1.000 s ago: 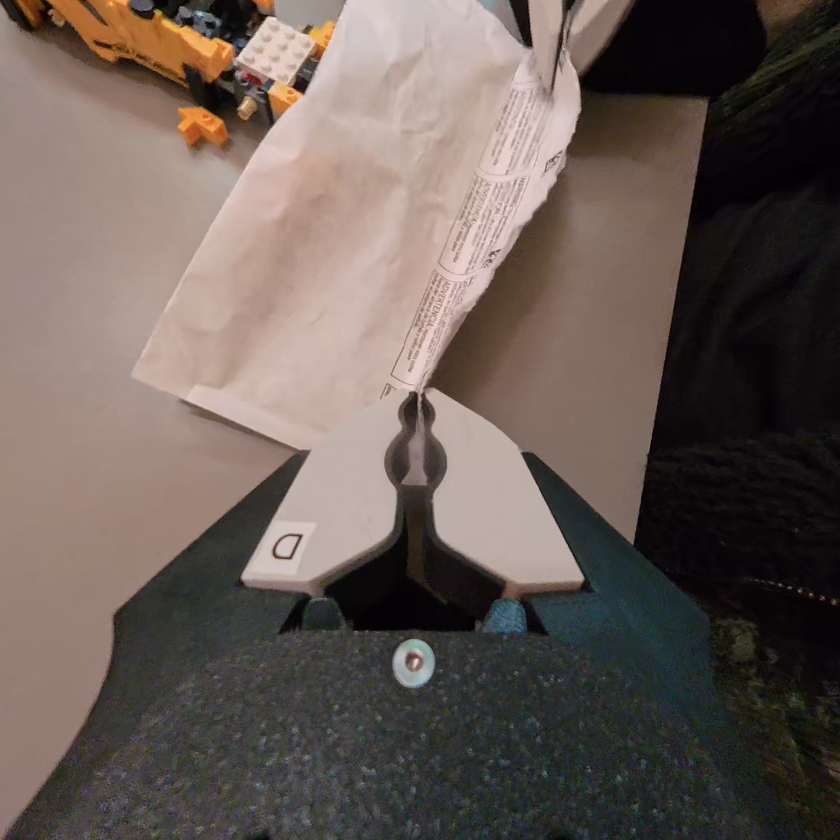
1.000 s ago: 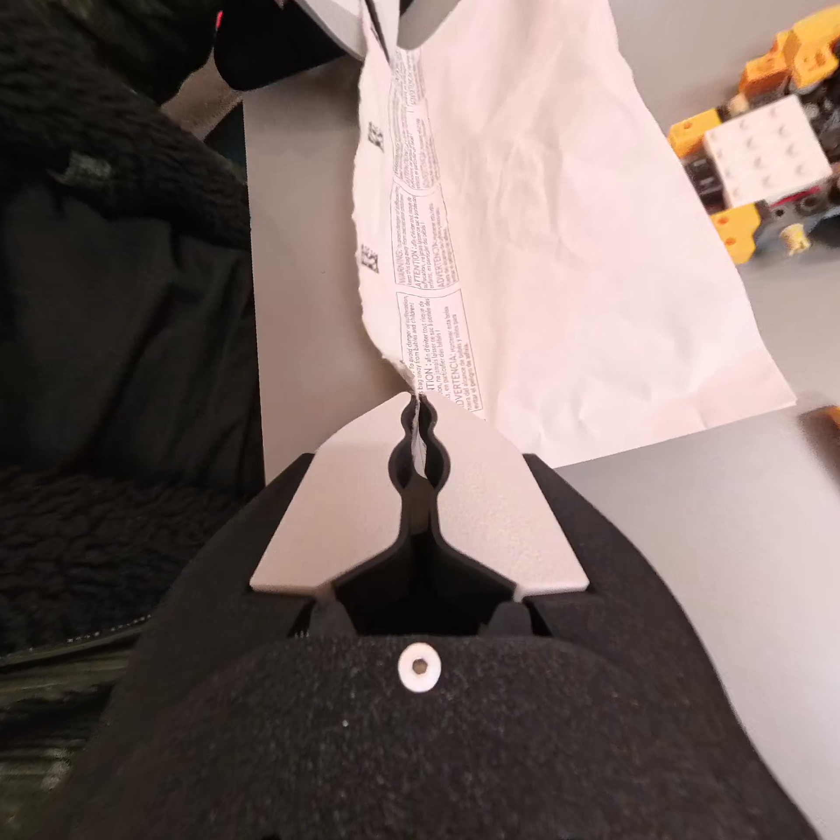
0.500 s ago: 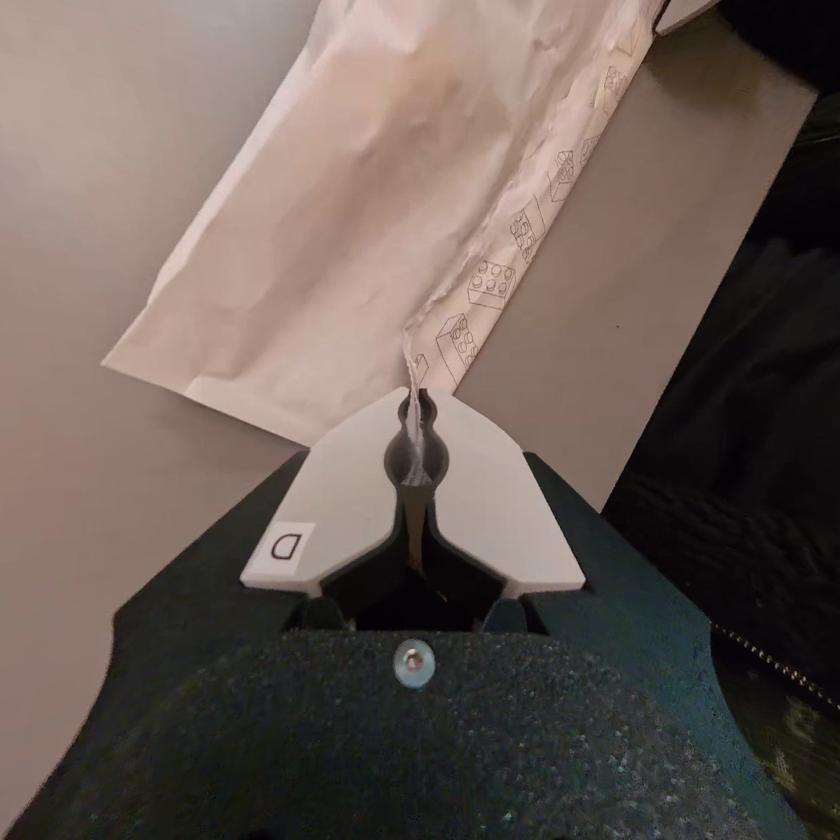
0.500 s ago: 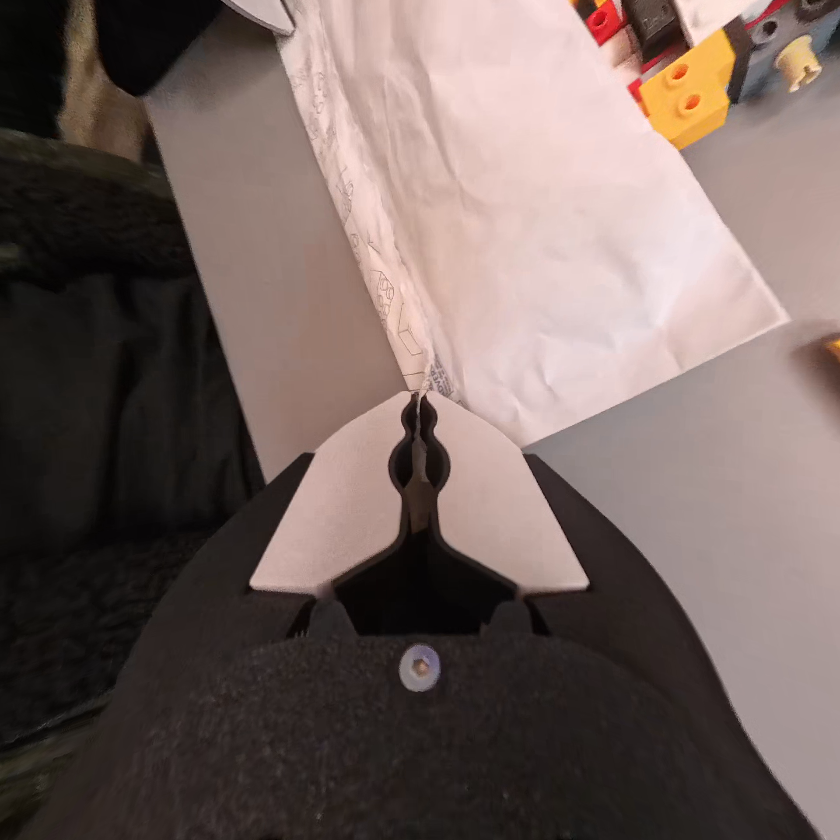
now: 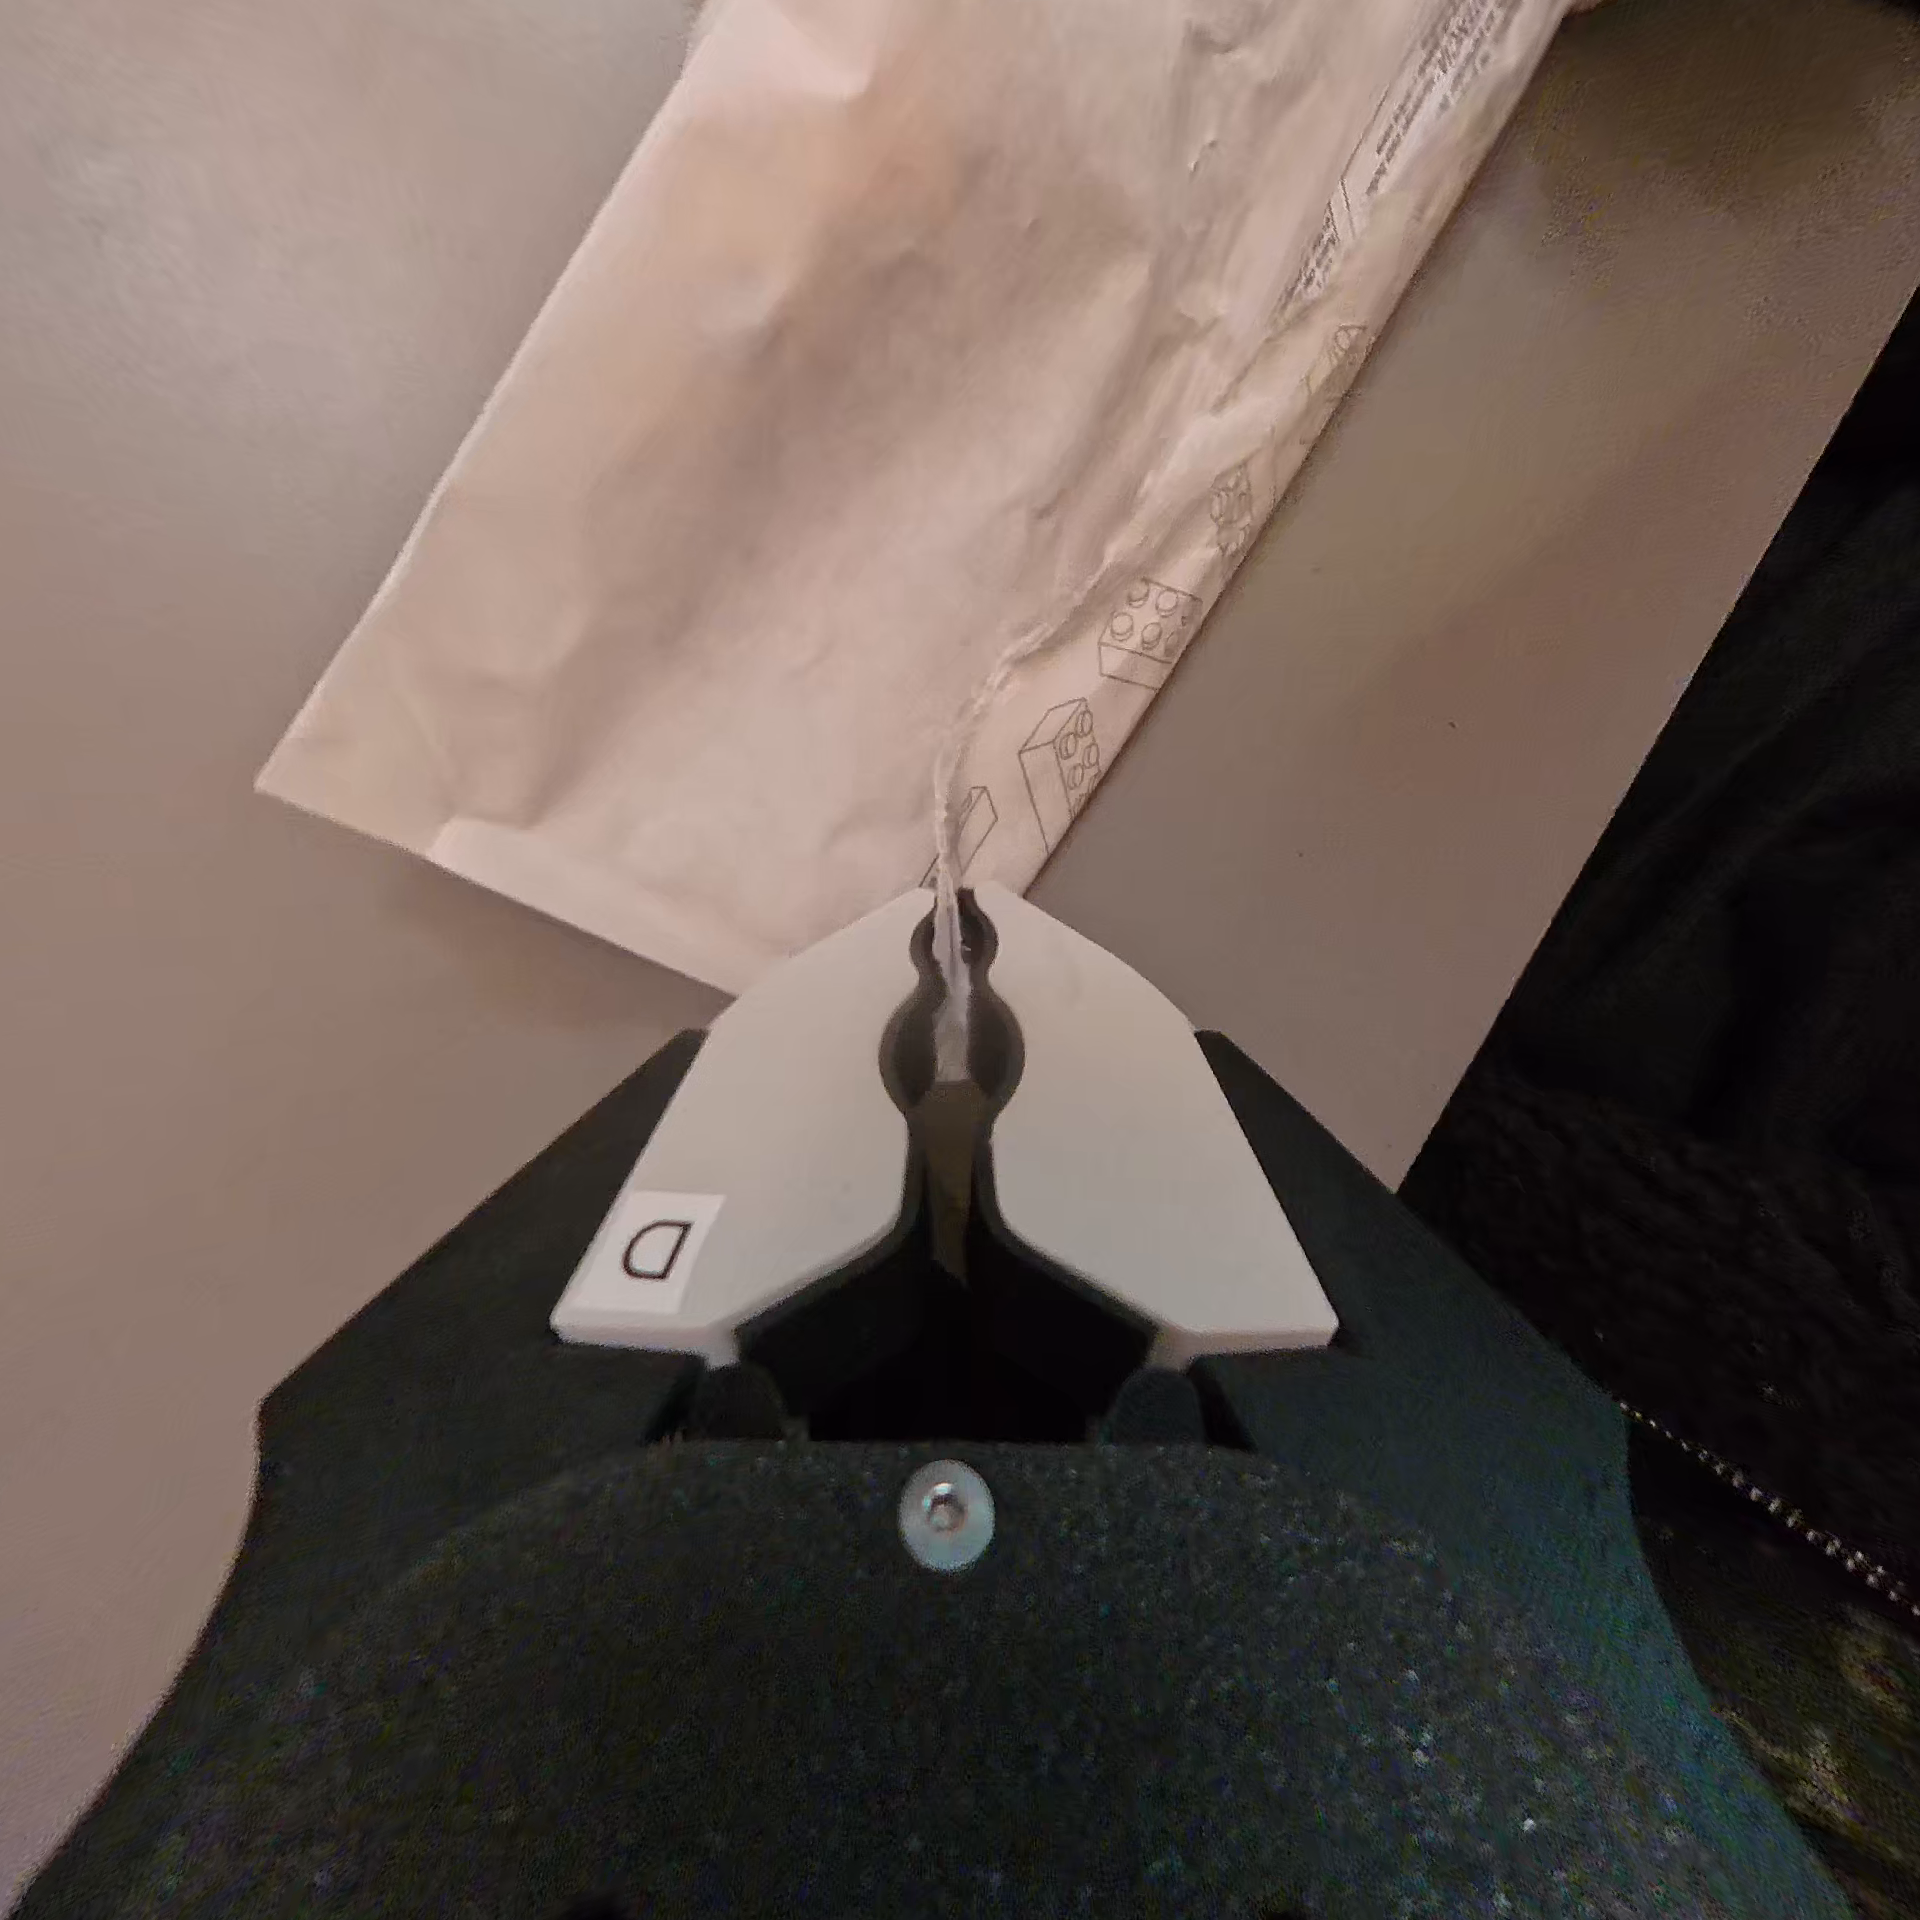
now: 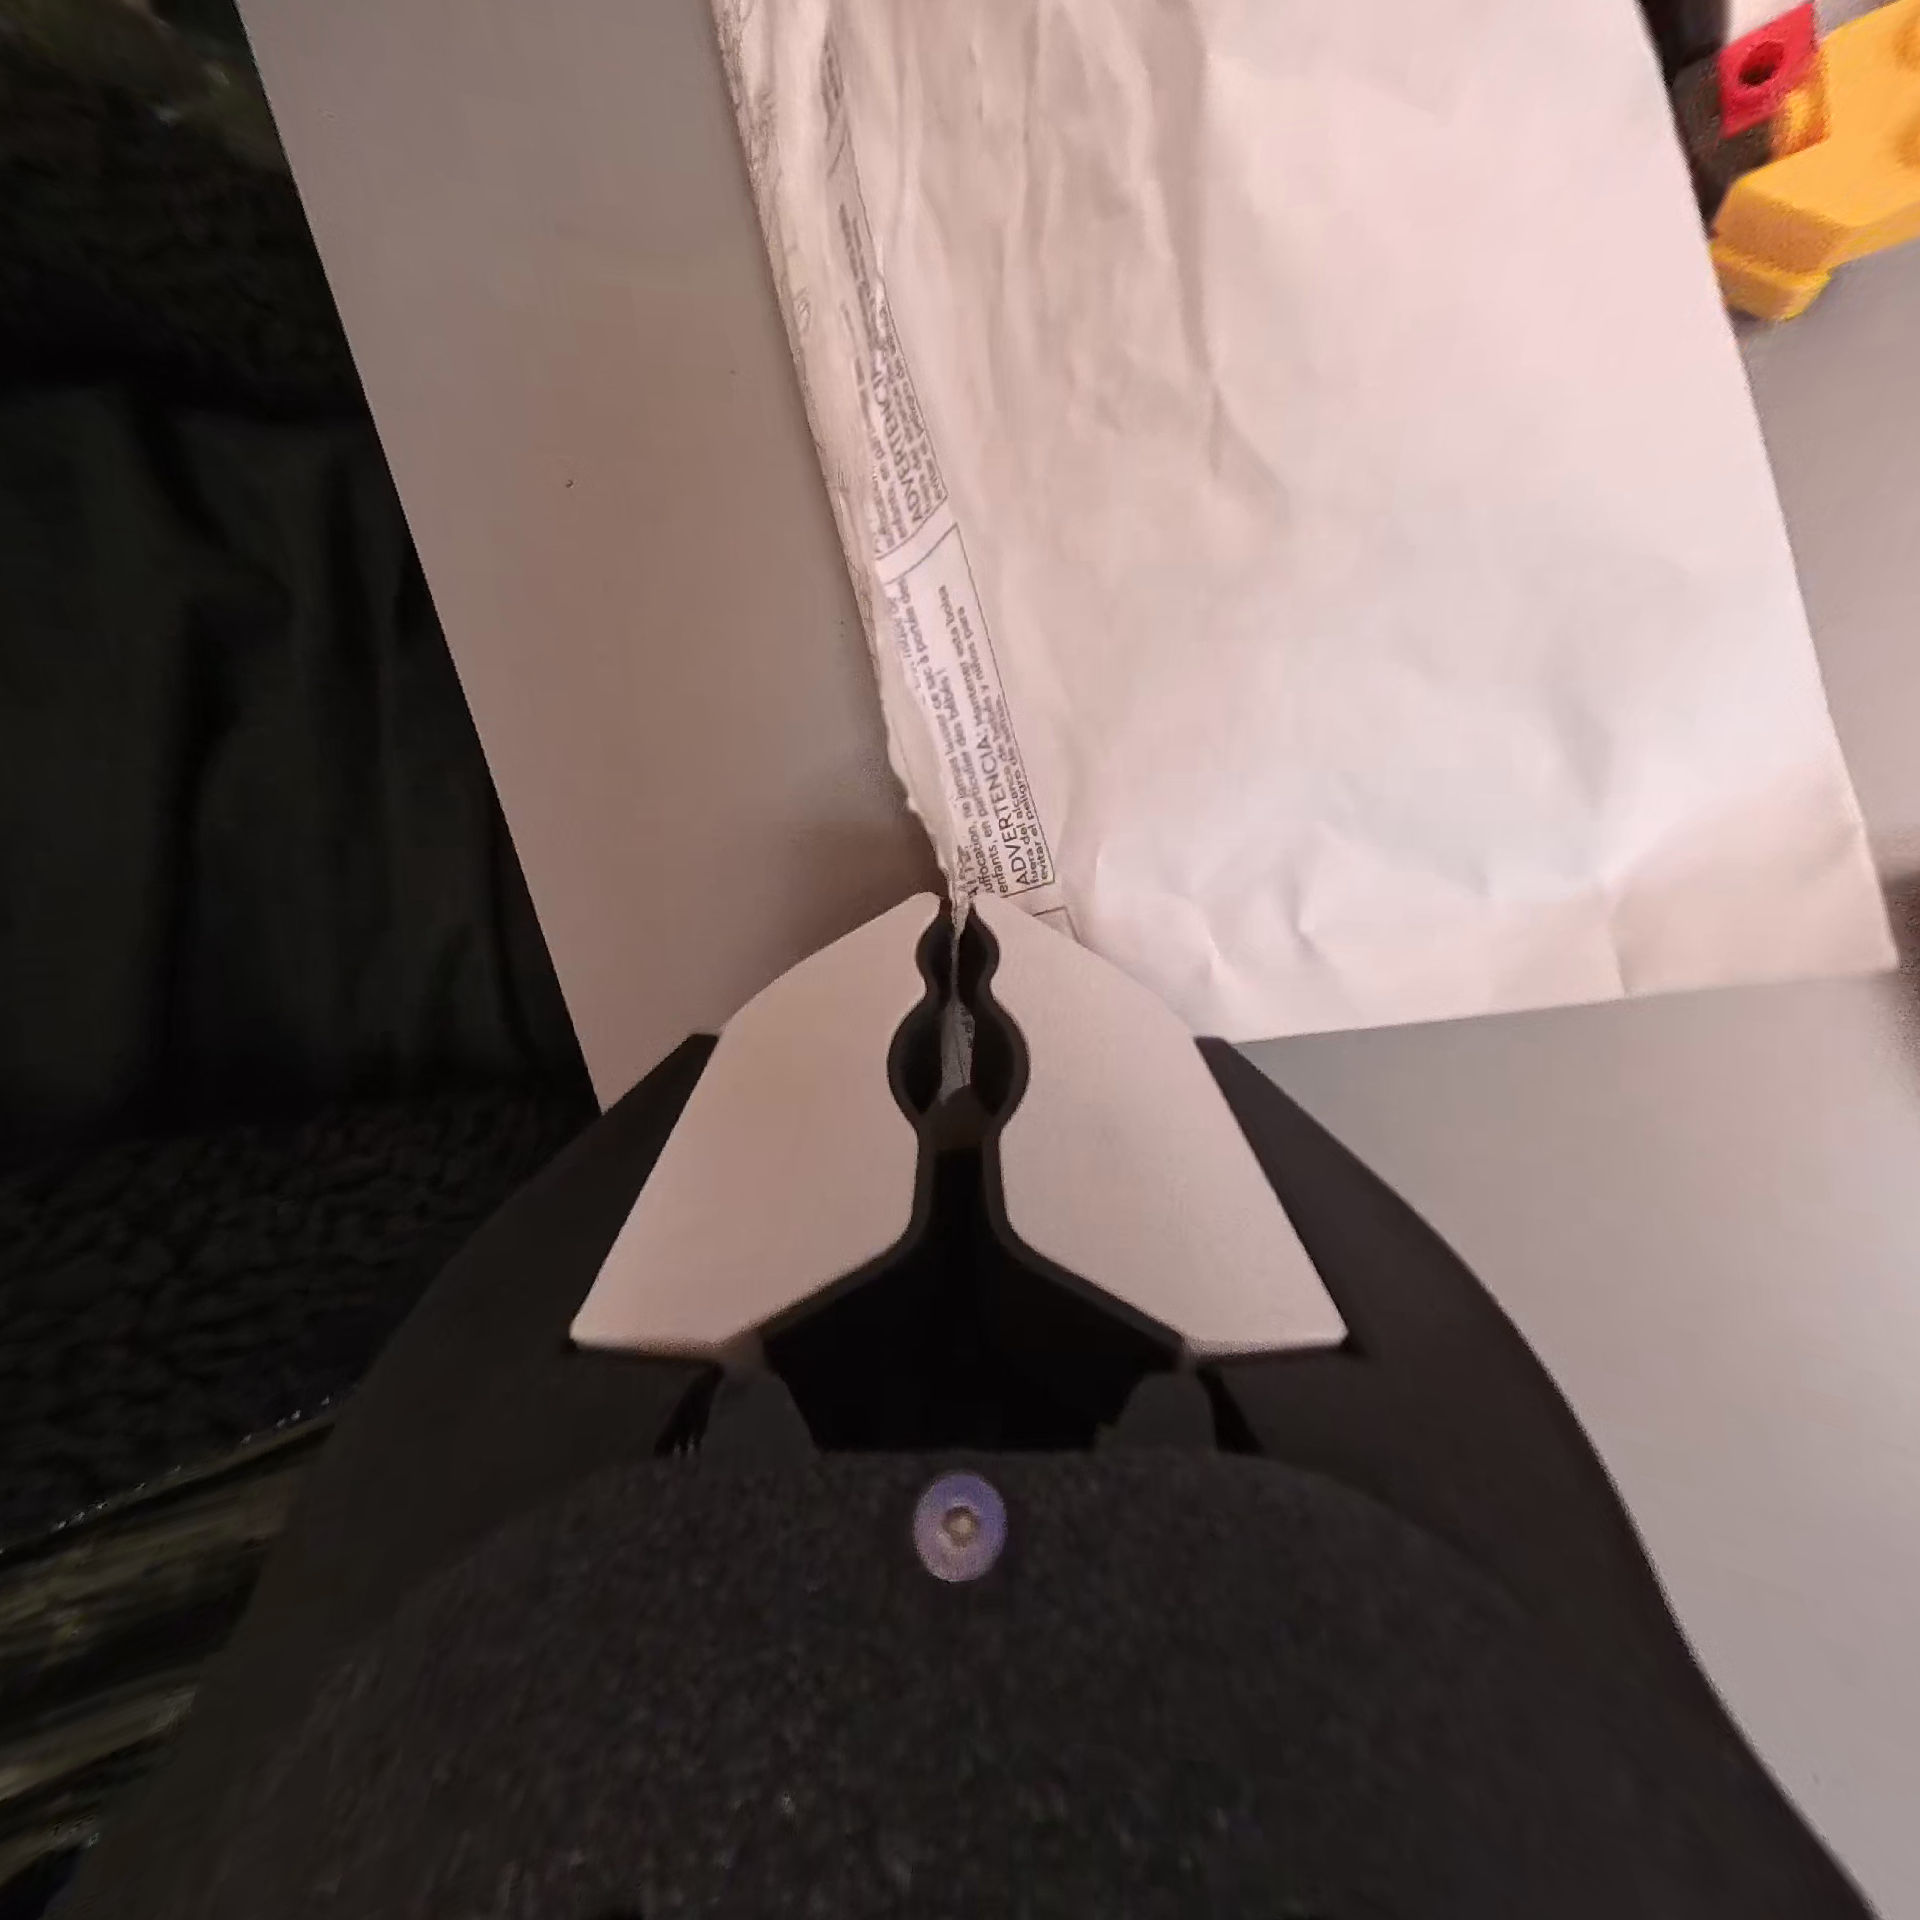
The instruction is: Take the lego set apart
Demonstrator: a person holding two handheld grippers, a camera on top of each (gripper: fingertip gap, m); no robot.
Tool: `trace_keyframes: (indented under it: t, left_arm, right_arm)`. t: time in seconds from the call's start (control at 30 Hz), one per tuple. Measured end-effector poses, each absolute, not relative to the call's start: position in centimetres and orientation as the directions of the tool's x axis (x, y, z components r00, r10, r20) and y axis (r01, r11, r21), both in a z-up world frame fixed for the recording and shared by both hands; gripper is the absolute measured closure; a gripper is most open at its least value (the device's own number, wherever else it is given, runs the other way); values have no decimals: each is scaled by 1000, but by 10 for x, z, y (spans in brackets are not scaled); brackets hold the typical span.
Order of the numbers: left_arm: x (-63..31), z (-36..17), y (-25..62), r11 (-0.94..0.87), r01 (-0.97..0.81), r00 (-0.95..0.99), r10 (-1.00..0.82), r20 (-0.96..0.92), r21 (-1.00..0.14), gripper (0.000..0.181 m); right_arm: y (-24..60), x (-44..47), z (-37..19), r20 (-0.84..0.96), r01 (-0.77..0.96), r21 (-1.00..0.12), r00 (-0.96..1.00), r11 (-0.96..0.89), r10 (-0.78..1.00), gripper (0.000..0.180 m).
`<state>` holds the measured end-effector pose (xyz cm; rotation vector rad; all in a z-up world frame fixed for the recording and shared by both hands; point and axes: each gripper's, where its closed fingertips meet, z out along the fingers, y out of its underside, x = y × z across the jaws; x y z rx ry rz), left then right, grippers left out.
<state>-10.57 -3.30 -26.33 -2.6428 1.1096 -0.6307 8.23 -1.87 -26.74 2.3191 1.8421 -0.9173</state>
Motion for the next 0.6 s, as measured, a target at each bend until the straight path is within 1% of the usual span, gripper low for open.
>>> trace_keyframes:
  t: [0.1, 0.2, 0.37, 0.47, 0.6]
  left_arm:
    - [-107, -268, -31, -714, -602, 646, -699, 307, -357, 179]
    - [-109, -269, -32, -713, -600, 650, -699, 297, -364, 179]
    - [-111, -269, -33, -711, -614, 644, -702, 304, -342, 179]
    - [-112, -269, -32, -716, -614, 645, -698, 312, -332, 179]
    - [-112, -269, -33, -730, -596, 650, -683, 332, -334, 180]
  right_arm:
    - [-19, 82, -267, -536, 904, -296, 110, -308, 837, 179]
    - [-19, 81, -267, -561, 898, -303, 103, -319, 821, 179]
    - [-6, 80, -263, -494, 850, -408, 101, -333, 864, 171]
    - [1, 80, -252, -402, 813, -487, 116, -319, 908, 167]
    - [12, 69, -221, -137, 773, -606, 132, -189, 982, 164]
